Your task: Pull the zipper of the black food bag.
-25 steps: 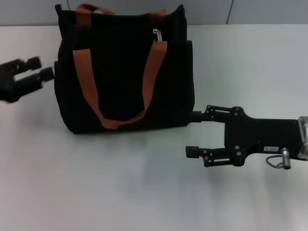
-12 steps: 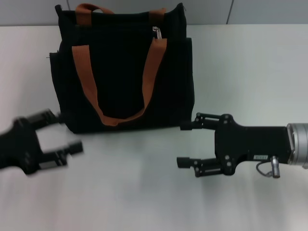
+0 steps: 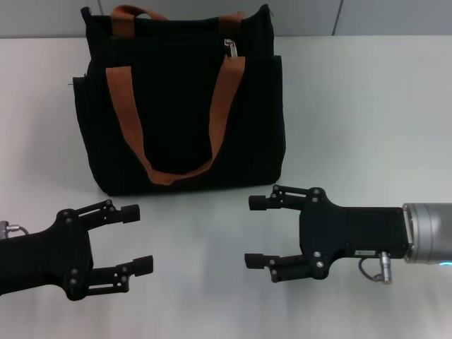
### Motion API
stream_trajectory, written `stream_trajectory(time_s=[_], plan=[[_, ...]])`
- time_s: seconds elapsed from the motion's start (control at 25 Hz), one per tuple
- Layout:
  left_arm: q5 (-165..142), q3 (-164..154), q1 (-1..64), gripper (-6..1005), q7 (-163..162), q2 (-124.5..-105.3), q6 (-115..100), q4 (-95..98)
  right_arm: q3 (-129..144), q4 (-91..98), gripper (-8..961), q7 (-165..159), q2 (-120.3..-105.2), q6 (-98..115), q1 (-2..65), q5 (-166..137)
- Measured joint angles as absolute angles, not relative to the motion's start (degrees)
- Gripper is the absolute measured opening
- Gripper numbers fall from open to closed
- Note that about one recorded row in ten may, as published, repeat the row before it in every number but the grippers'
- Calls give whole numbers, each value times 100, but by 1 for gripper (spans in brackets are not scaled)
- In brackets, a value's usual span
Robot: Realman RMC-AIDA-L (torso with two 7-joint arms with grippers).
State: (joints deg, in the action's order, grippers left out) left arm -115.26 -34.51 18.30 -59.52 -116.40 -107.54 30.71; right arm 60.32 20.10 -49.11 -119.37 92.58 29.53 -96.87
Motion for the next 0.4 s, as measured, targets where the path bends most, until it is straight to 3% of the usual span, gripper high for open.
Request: stream_trajectory(time_s=[0.4], plan=[[-11530,-3404,1833,832,-5871,-11737,-10610,3028,6026,1869,822,-4860,-11935,9156,3105,-9681]])
